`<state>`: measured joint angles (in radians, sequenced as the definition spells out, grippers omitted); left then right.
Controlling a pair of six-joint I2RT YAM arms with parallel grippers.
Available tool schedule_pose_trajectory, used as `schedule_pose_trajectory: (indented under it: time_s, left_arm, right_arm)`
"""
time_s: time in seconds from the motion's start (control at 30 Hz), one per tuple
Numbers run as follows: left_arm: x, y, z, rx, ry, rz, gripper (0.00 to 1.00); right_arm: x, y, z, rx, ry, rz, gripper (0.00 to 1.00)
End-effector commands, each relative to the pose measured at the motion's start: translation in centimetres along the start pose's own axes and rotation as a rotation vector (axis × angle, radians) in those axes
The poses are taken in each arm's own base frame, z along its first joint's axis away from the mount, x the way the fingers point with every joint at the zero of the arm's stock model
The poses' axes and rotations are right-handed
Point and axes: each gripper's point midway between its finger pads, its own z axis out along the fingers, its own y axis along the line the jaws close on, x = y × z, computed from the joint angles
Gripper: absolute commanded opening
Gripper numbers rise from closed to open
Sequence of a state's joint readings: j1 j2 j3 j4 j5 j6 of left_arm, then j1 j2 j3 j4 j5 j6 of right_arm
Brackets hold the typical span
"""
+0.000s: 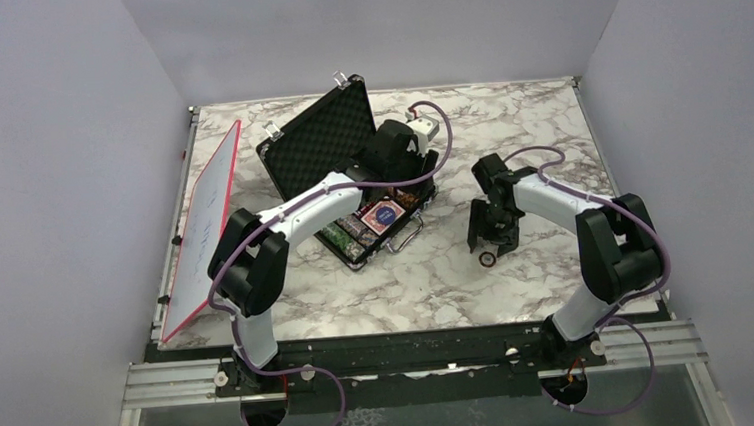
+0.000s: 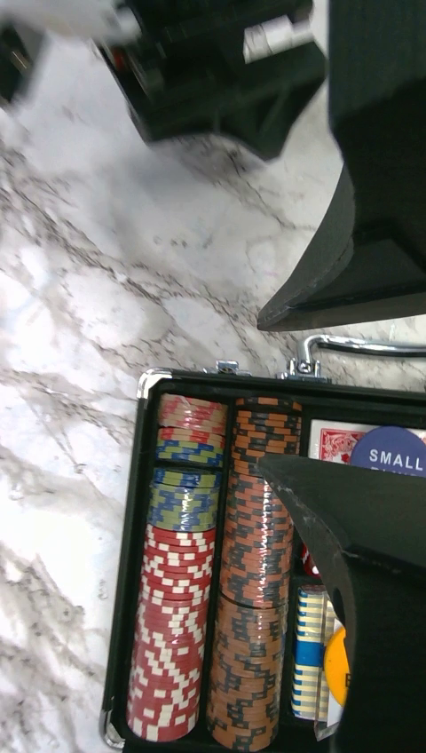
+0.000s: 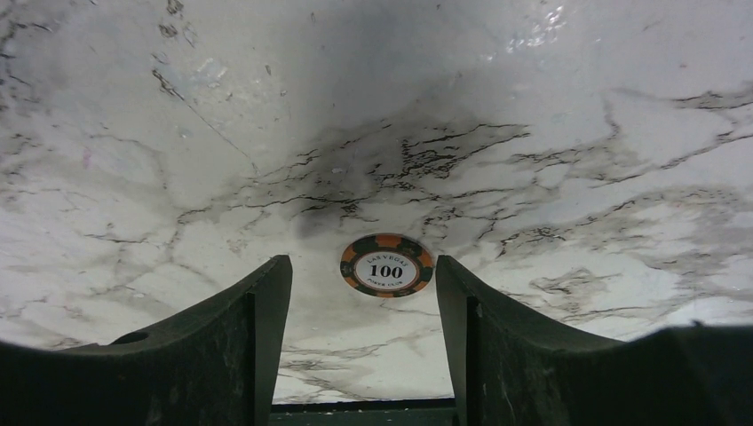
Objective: Pack up texas hold em set
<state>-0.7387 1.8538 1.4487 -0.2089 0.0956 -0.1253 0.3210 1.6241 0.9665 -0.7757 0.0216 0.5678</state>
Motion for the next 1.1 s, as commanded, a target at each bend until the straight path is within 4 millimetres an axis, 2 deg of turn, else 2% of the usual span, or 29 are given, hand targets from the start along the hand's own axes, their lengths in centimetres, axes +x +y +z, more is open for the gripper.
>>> schedule_pose_trajectory:
  time_s: [0.0, 0.23, 0.53, 0.6, 0.73, 0.9, 1.0, 1.07]
  left_arm:
    - [-2.3, -1.4, -1.9, 0.047, -0.082, -0.057, 0.59]
    - [-2.4, -1.6, -2.6, 0.051, -0.094, -0.085, 0.61]
    - [-2.0, -2.5, -3.0, 0.087, -0.093, -0.143, 0.63]
    - [-0.6, -2.6, -2.8, 0.092, -0.068, -0.165, 0.64]
    - [0.8, -3.8, -2.8, 0.130, -0.051, -0.206, 0.67]
    - [2.8, -5.2, -2.5, 0.164, -0.020, -0.255, 0.69]
    - [3.8, -5.9, -2.3, 0.186, -0.012, -0.280, 0.70]
    - [4.3, -6.2, -2.2, 0.194, -0.005, -0.291, 0.70]
  right_arm:
    - [1.0, -1.2, 0.9, 0.084, 0.026, -0.001, 0.66]
    - [2.1, -1.7, 2.1, 0.104, 0.074, 0.006, 0.62]
    - [2.6, -0.9, 2.9, 0.059, 0.086, 0.029, 0.41]
    - [2.6, -0.8, 3.0, 0.051, 0.081, 0.035, 0.38]
    - [2.3, -0.6, 2.8, 0.043, 0.068, 0.036, 0.38]
    - [2.6, -0.8, 3.1, 0.050, 0.077, 0.031, 0.47]
    - [3.2, -1.2, 3.7, 0.061, 0.098, 0.030, 0.47]
    - [3.5, -1.2, 4.0, 0.059, 0.105, 0.030, 0.43]
